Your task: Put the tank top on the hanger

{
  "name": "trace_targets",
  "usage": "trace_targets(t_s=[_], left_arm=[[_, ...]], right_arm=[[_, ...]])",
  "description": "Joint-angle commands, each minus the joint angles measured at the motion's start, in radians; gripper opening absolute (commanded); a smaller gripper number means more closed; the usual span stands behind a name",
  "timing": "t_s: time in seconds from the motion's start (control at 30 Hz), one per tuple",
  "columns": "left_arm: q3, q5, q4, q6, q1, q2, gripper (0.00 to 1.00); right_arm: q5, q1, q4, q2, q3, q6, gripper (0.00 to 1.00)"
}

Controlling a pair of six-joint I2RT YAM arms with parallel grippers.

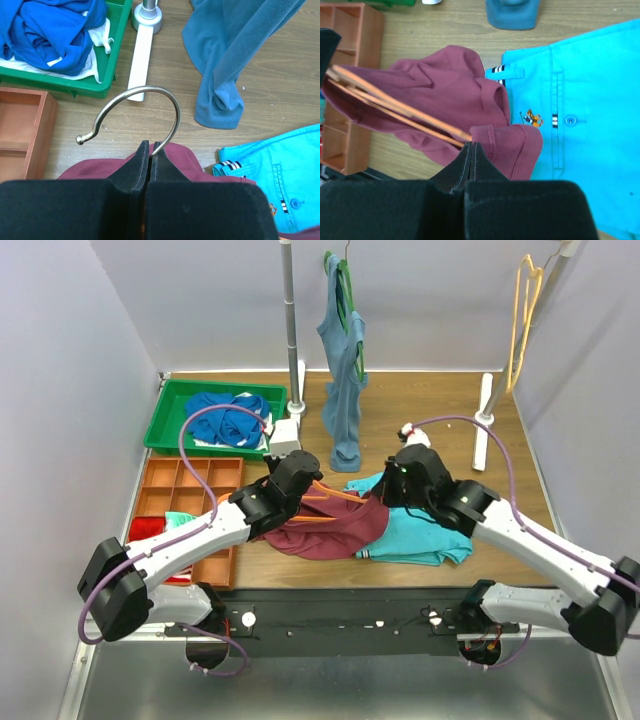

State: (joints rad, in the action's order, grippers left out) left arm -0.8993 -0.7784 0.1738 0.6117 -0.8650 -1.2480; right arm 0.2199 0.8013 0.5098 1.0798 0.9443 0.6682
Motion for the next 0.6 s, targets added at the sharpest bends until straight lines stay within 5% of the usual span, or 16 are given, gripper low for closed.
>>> trace_targets(t_s=[0.0, 0.57], left_arm=[[0.02, -0.035, 0.013, 0.046, 0.006, 0.021, 0.0], [-0.015, -0.05, 0.006, 0.03, 0.006, -0.022, 0.0]], right_arm=[[-0.03, -0.002, -0.016, 0.13, 0.097, -0.064, 0.01], [-0.08, 0.068, -0.091, 0.213, 0.26, -0.022, 0.01]])
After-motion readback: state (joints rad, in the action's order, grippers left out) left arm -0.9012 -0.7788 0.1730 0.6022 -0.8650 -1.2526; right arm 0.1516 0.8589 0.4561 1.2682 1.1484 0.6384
